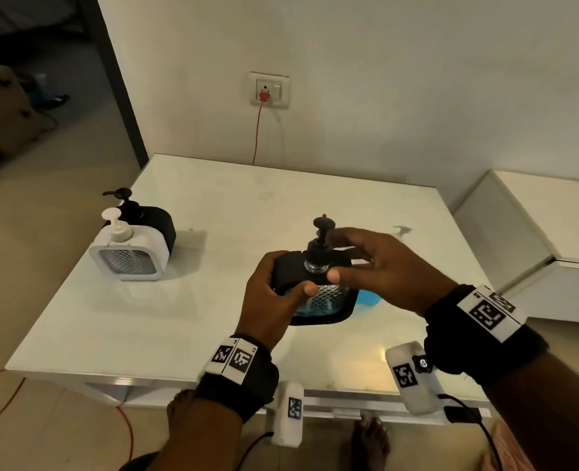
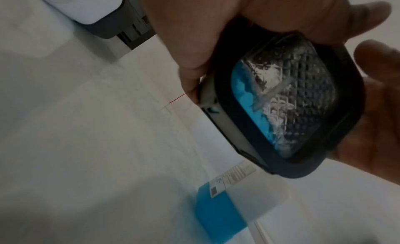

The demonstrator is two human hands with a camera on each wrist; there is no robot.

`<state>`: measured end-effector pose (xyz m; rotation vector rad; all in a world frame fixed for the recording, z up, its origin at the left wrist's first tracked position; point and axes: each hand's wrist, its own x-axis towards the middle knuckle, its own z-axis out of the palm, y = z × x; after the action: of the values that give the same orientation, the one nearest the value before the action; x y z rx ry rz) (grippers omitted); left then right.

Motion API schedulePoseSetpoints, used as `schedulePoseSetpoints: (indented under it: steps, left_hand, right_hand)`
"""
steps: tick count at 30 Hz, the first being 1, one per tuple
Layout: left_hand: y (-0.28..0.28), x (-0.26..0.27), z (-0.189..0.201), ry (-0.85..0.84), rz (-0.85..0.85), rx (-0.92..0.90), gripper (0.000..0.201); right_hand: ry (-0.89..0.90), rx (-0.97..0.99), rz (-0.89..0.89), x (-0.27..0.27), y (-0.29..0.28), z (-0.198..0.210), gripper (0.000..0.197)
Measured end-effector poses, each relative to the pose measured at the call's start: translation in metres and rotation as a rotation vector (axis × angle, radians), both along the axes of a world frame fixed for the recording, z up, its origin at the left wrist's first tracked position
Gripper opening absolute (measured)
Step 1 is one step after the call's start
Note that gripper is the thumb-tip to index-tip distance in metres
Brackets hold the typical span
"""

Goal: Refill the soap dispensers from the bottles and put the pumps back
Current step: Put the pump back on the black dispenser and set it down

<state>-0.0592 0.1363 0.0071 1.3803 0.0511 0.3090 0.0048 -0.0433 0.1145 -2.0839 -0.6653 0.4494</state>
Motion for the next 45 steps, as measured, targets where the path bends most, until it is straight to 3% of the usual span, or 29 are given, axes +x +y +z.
schedulePoseSetpoints:
  steps: [6, 10, 14, 18, 20, 25, 28, 30, 35, 40, 45]
  left_hand:
    - [-0.008, 0.0, -0.004, 0.043, 0.025, 0.042, 0.063]
    - [-0.009, 0.001, -0.003, 0.048, 0.03, 0.091, 0.063]
    - [-0.009, 0.003, -0.002, 0.06, 0.06, 0.066, 0.061]
    - [-0.008, 0.006, 0.0, 0.055, 0.069, 0.071, 0.064]
    - [-0.008, 0.006, 0.0, 0.057, 0.059, 0.097, 0.061]
    - [-0.005, 0.006, 0.0, 0.081, 0.054, 0.096, 0.058]
    - [-0.006, 0.007, 0.0, 0.082, 0.037, 0.127, 0.064]
    - [-0.009, 0.007, -0.001, 0.082, 0.03, 0.132, 0.069]
    - [-0.011, 0.008, -0.002, 0.104, 0.031, 0.092, 0.064]
    - [-0.012, 0.005, -0.001, 0.1, -0.013, 0.134, 0.061]
    - [-0.014, 0.004, 0.002, 0.096, -0.035, 0.134, 0.057]
  right_hand:
    - [-0.08, 0.099, -0.053, -0.004, 0.015, -0.001, 0.032]
    - [-0.054, 0.059, -0.133, 0.0, 0.021, -0.009, 0.036]
    - [0.134, 0.217, -0.093, -0.002, 0.017, -0.006, 0.034]
    - [0.037, 0.198, -0.15, 0.001, 0.013, -0.008, 0.029]
    - [0.033, 0.186, -0.178, 0.003, 0.014, -0.01, 0.038]
    - [0.209, 0.331, -0.078, 0.003, 0.014, -0.009, 0.043]
    - [0.125, 0.256, -0.115, 0.006, 0.014, -0.01, 0.036]
    - [0.097, 0.204, -0.128, 0.008, 0.014, -0.012, 0.045]
    - [0.183, 0.252, -0.06, 0.01, 0.009, -0.009, 0.041]
    - [0.026, 0.126, -0.064, 0.016, 0.007, -0.008, 0.033]
    - [0.128, 0.158, 0.003, 0.016, 0.006, -0.008, 0.034]
